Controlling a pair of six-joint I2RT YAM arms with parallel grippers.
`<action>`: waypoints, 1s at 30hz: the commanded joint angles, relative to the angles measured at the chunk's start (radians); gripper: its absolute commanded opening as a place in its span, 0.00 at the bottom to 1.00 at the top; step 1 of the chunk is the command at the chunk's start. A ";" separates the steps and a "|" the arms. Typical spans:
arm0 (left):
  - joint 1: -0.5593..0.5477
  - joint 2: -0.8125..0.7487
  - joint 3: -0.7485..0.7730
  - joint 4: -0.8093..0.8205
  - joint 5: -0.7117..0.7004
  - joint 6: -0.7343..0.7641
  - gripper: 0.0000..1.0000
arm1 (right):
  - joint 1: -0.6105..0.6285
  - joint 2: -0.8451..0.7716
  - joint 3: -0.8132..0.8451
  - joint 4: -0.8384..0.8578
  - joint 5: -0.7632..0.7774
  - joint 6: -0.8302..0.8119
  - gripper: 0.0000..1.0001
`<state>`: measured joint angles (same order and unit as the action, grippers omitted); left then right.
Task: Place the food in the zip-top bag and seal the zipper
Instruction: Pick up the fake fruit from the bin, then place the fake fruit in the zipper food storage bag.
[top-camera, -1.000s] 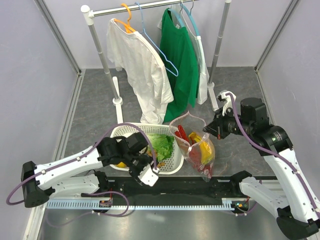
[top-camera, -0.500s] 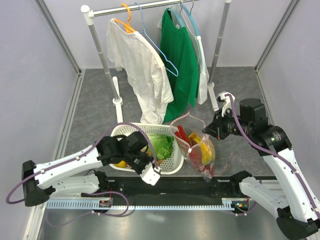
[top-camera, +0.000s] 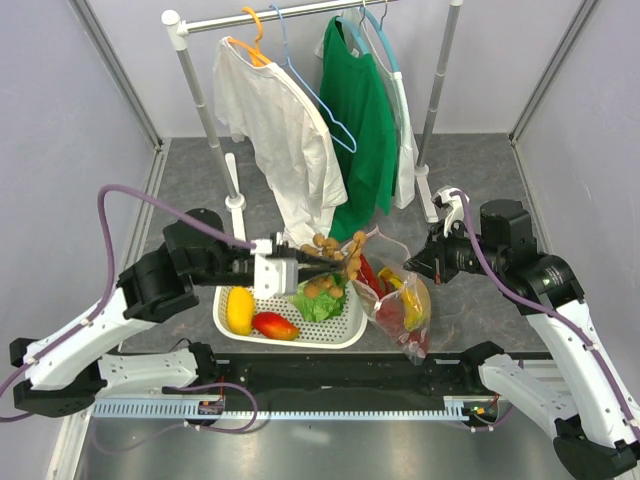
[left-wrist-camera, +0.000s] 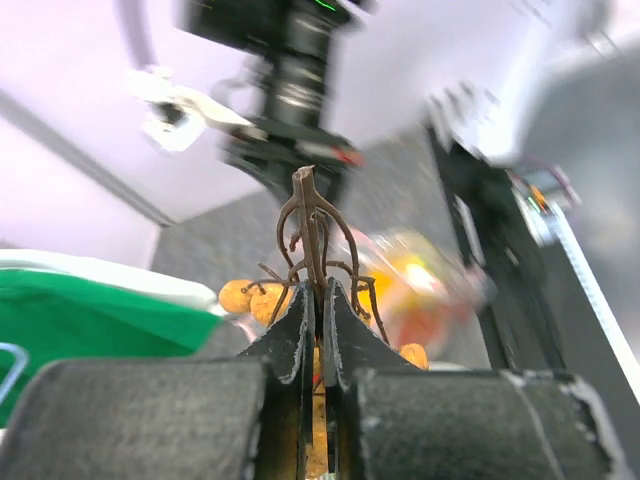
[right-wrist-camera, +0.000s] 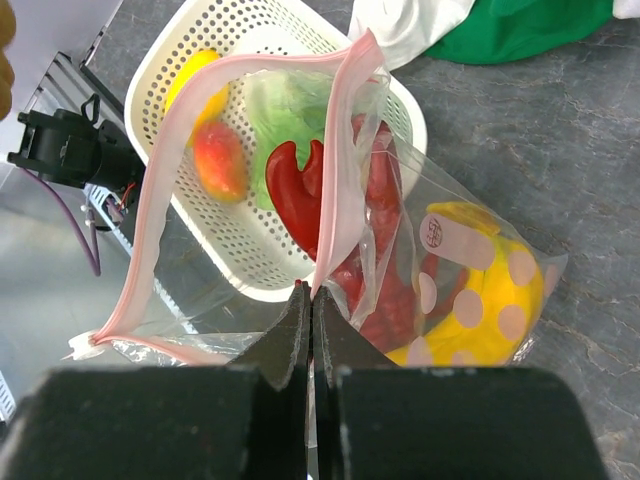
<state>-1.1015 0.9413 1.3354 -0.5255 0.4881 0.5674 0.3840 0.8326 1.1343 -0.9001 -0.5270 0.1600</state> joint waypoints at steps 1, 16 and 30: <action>0.006 0.092 0.021 0.387 -0.198 -0.271 0.02 | 0.000 -0.012 -0.005 0.010 -0.050 -0.005 0.00; -0.038 0.154 -0.281 0.771 -0.255 -0.297 0.02 | 0.000 -0.023 0.010 0.024 -0.055 0.081 0.00; -0.047 0.135 -0.340 0.618 0.027 -0.325 0.02 | -0.002 -0.030 -0.015 0.063 -0.100 0.101 0.00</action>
<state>-1.1431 1.0565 0.9745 0.1417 0.4061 0.2752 0.3840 0.8158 1.1179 -0.8757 -0.5831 0.2592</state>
